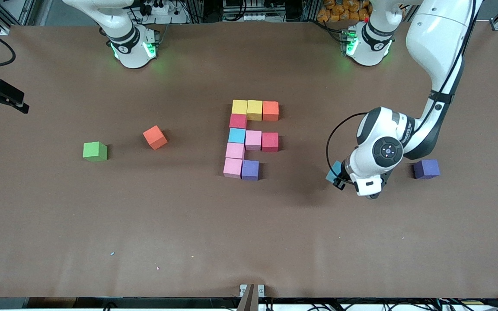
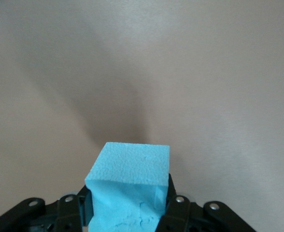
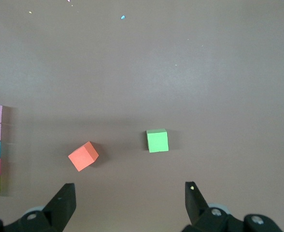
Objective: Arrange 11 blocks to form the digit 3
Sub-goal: 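Carry the cyan cube with the left gripper toward the purple cube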
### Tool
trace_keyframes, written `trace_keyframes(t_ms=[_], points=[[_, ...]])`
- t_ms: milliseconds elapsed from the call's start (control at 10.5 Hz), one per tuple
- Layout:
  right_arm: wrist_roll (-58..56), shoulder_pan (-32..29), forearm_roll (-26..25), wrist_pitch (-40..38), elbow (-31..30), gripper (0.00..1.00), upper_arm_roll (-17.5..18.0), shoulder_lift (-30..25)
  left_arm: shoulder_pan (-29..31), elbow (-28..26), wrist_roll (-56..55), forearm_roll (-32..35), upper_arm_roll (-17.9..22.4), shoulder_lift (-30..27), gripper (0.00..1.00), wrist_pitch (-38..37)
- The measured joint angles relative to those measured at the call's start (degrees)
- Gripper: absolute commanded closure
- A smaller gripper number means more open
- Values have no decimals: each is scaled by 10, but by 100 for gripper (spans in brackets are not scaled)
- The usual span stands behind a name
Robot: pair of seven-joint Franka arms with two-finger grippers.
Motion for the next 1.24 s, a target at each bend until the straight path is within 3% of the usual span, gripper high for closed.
trace_keyframes(t_ms=[477, 668, 1241], points=[[0, 0, 0, 0, 0, 0, 0, 0, -7, 32, -46, -6, -1, 14, 100, -2], [0, 0, 0, 0, 0, 0, 0, 0, -18, 51, -83, -41, -1, 21, 100, -3], [0, 0, 0, 1, 0, 0, 0, 0, -92, 136, -266, -58, -3, 92, 100, -3]])
